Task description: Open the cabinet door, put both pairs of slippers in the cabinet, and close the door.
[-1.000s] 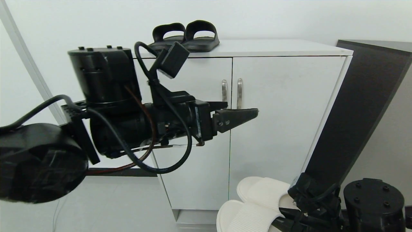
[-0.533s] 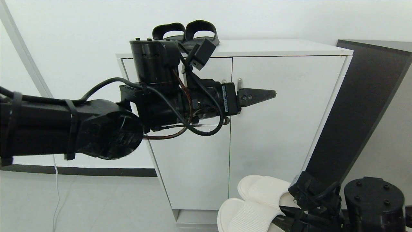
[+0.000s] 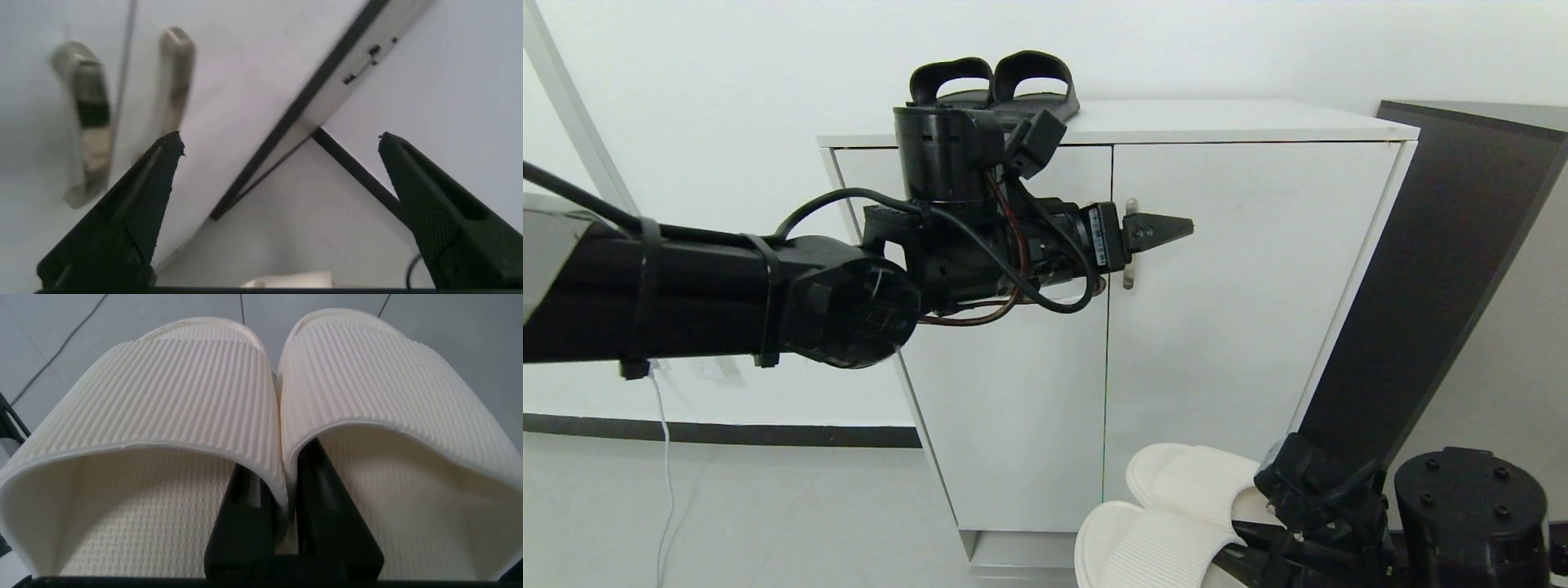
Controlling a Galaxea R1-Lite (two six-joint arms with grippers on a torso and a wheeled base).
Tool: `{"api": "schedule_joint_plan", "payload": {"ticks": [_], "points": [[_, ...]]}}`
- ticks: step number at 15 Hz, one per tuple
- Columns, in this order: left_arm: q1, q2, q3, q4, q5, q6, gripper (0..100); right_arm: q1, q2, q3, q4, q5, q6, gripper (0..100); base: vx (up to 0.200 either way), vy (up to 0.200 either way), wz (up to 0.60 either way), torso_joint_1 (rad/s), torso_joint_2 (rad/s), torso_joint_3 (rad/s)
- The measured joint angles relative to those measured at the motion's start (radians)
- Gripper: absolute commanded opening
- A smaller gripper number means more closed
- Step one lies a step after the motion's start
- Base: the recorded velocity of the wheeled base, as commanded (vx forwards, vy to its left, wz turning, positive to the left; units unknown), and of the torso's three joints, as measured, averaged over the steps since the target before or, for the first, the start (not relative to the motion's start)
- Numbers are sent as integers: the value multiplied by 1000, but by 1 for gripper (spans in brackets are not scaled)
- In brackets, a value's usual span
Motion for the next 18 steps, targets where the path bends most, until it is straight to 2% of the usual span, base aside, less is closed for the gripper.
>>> {"api": "schedule_joint_plan", "payload": {"ticks": [3, 5, 9, 16, 17, 18], "points": [[-7, 24, -51, 46, 63, 5, 100, 0, 0, 2, 0, 0, 0, 0, 0, 0, 0, 0, 0, 0], [-7, 37, -73, 52, 80, 7, 100, 0, 0, 2, 0, 0, 0, 0, 0, 0, 0, 0, 0, 0], [-10, 67, -123, 83, 151, 41, 100, 0, 0, 3, 0, 0, 0, 0, 0, 0, 0, 0, 0, 0], [-8, 132, -202, 103, 150, 43, 100, 0, 1, 5, 0, 3, 1, 0, 0, 0, 0, 0, 0, 0], [-8, 137, -203, 102, 149, 42, 0, 1, 1, 8, 0, 7, 3, 0, 0, 0, 0, 0, 0, 0], [-7, 140, -203, 102, 150, 41, 0, 1, 0, 11, 0, 10, 3, 0, 0, 0, 0, 0, 0, 0]]}}
